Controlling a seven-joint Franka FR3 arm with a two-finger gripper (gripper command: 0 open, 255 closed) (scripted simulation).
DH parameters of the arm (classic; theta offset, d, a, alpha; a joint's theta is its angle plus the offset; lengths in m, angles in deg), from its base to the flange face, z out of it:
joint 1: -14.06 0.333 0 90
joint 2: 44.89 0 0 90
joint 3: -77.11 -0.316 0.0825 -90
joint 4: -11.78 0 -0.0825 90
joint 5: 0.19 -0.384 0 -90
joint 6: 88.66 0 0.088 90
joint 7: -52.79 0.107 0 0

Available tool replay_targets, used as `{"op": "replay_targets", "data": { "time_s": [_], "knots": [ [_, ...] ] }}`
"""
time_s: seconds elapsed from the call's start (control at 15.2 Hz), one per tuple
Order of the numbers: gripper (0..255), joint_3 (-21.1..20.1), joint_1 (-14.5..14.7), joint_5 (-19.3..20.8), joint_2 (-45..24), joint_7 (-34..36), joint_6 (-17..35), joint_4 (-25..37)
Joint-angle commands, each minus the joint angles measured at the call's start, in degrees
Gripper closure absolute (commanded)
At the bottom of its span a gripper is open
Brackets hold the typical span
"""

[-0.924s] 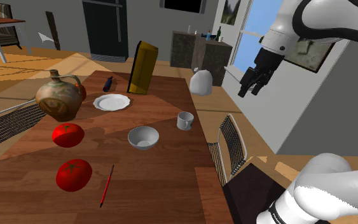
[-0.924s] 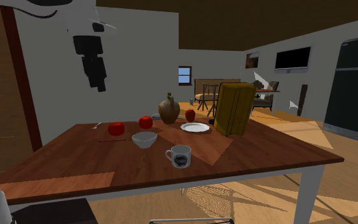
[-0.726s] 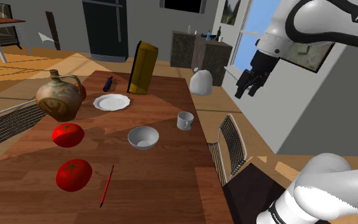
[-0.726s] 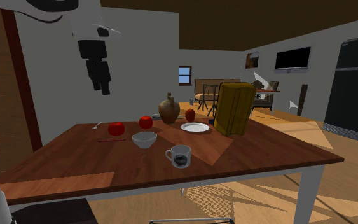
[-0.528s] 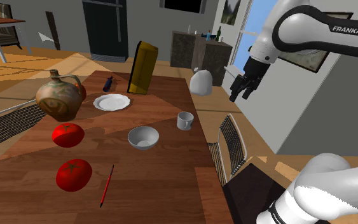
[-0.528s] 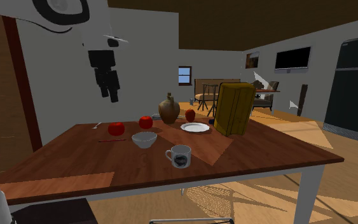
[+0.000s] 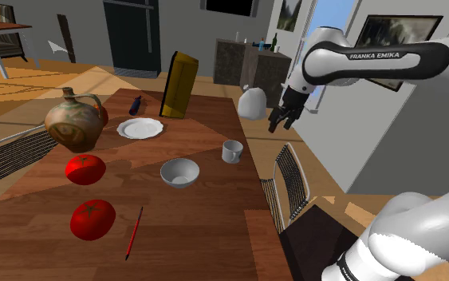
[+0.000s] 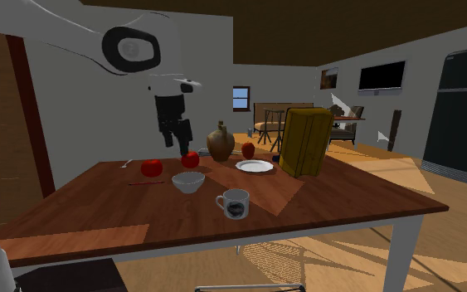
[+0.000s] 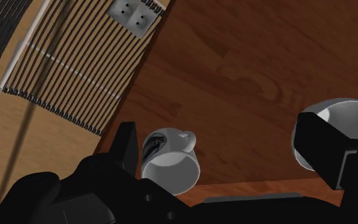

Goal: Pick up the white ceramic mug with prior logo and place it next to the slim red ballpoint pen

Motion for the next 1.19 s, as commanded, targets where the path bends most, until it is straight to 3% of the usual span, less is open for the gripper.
{"op": "replay_targets", "data": {
  "time_s": [0.0, 0.59, 1.12],
  "knots": [
    [0, 0.4, 0.1, -0.2, -3.5, -0.7, 3.2, 0.4],
    [0, 2.8, 0.5, -2.6, -22.0, -5.8, 15.3, 6.8],
    [0, 3.4, -0.4, -6.6, -39.6, -10.7, 21.5, 17.9]
  ]
}}
